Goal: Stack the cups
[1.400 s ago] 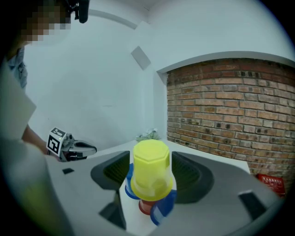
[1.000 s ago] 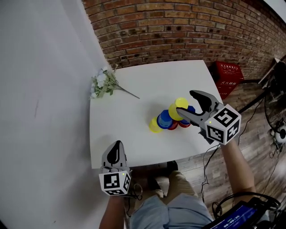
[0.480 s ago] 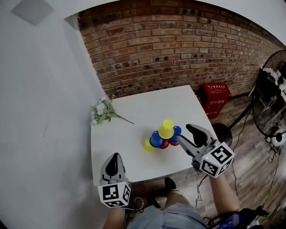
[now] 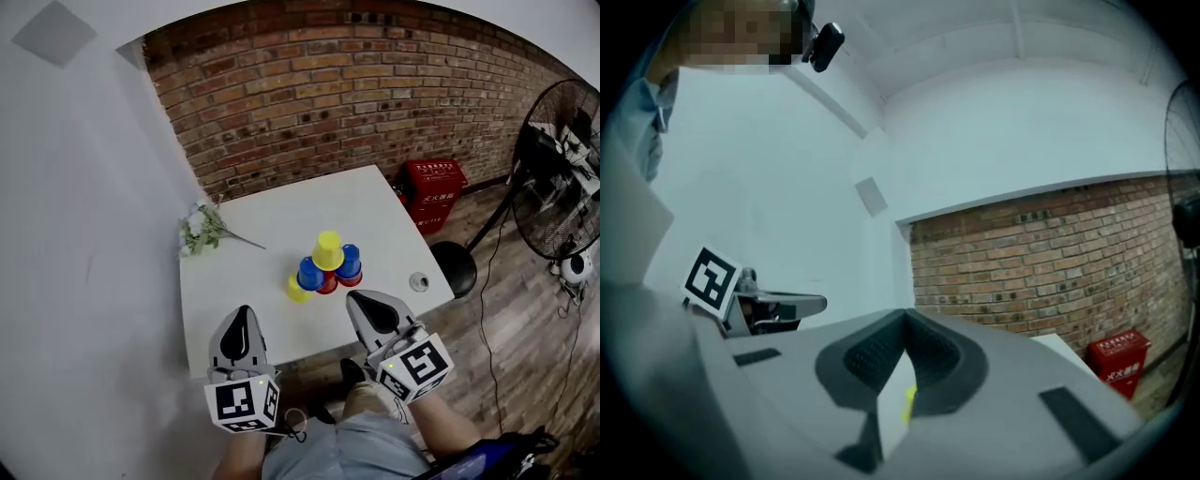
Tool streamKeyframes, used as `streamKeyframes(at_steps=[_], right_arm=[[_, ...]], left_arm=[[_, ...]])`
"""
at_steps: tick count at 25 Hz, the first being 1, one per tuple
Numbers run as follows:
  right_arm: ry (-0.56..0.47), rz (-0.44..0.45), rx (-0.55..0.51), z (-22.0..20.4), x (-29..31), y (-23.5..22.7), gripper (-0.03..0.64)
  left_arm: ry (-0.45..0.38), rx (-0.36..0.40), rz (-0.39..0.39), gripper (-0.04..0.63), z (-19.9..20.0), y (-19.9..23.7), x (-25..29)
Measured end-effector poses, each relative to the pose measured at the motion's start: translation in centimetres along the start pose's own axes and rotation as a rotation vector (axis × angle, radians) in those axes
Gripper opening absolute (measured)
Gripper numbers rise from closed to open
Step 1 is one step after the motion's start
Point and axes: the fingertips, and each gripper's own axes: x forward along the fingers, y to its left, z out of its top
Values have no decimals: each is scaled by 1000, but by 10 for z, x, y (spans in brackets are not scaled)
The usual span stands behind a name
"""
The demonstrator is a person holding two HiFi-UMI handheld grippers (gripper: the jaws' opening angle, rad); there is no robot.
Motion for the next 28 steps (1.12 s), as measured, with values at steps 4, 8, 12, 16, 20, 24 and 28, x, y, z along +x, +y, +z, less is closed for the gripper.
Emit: streamKeyframes(at_steps=[4, 8, 12, 16, 20, 24, 28], right_arm=[[11, -17, -96, 0, -3, 13, 5], [-7, -28, -105, 5, -12, 17, 5], [-15, -32, -114, 6, -16, 20, 5], [-23, -26, -133, 7, -18, 24, 3], [-13, -15, -128, 5, -17, 29, 3], [1, -11, -112, 0, -14, 33, 3], [-2, -13, -139, -1, -10, 31, 3]], left_arm=[[-23, 13, 0, 6, 9, -7, -6], [-46, 32, 3, 6, 20, -15, -15], [-64, 49, -2, 6, 26, -22, -21], [-64, 52, -13, 6, 25, -29, -24], [-63, 60, -18, 6, 25, -31, -27], [-63, 65, -20, 6, 23, -29, -27], [-61, 57, -24, 6, 22, -27, -25]])
